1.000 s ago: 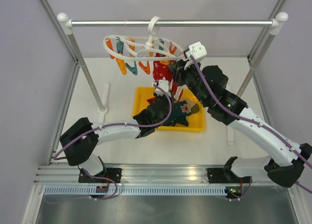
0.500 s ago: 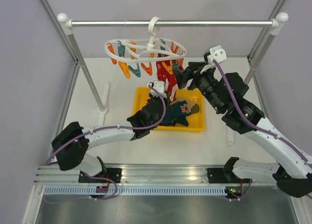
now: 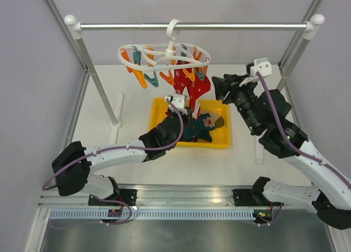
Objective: Remove the socks clipped to the hanger
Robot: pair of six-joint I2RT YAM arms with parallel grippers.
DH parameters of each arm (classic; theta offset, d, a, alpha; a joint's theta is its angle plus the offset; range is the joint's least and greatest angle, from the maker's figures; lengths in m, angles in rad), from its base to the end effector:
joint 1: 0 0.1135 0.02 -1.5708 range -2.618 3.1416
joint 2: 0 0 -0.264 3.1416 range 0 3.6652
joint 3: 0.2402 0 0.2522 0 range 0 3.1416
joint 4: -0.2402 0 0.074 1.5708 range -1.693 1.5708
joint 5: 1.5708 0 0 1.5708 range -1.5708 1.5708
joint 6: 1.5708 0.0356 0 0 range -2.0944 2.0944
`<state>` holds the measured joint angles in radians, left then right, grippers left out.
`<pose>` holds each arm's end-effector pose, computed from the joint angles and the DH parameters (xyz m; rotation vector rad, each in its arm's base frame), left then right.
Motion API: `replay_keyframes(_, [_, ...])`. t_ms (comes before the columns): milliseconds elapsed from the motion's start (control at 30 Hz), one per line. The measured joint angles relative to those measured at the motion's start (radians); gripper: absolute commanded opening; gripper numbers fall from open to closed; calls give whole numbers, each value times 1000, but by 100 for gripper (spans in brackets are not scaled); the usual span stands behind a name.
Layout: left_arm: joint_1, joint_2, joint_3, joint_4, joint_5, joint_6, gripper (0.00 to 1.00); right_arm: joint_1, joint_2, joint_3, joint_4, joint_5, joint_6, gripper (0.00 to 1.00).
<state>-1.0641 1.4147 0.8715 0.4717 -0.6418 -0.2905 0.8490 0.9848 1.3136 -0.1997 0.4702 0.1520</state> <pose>0.1749 -0.2711 0.2917 0.1431 1.6465 -0.5122 0.1385 0.1330 0.4830 -0.1212 1.4686 0.4777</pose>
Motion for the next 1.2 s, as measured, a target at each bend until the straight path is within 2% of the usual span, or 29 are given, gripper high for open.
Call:
replay_keyframes(267, [-27, -43, -31, -29, 13, -16, 2, -7, 120, 0, -42, 1, -18, 50])
replay_keyframes(533, [-40, -64, -36, -37, 15, -21, 2, -27, 148, 8, -48, -29, -30, 54])
replay_keyframes(867, [-51, -68, -47, -56, 16, -28, 2, -29, 203, 34, -15, -49, -43, 56])
replay_keyframes(1067, [-52, -70, -49, -59, 16, -30, 2, -29, 217, 37, 32, -50, -47, 60])
replay_keyframes(1200, [-56, -73, -50, -60, 16, -30, 2, -31, 226, 39, 67, -49, -48, 57])
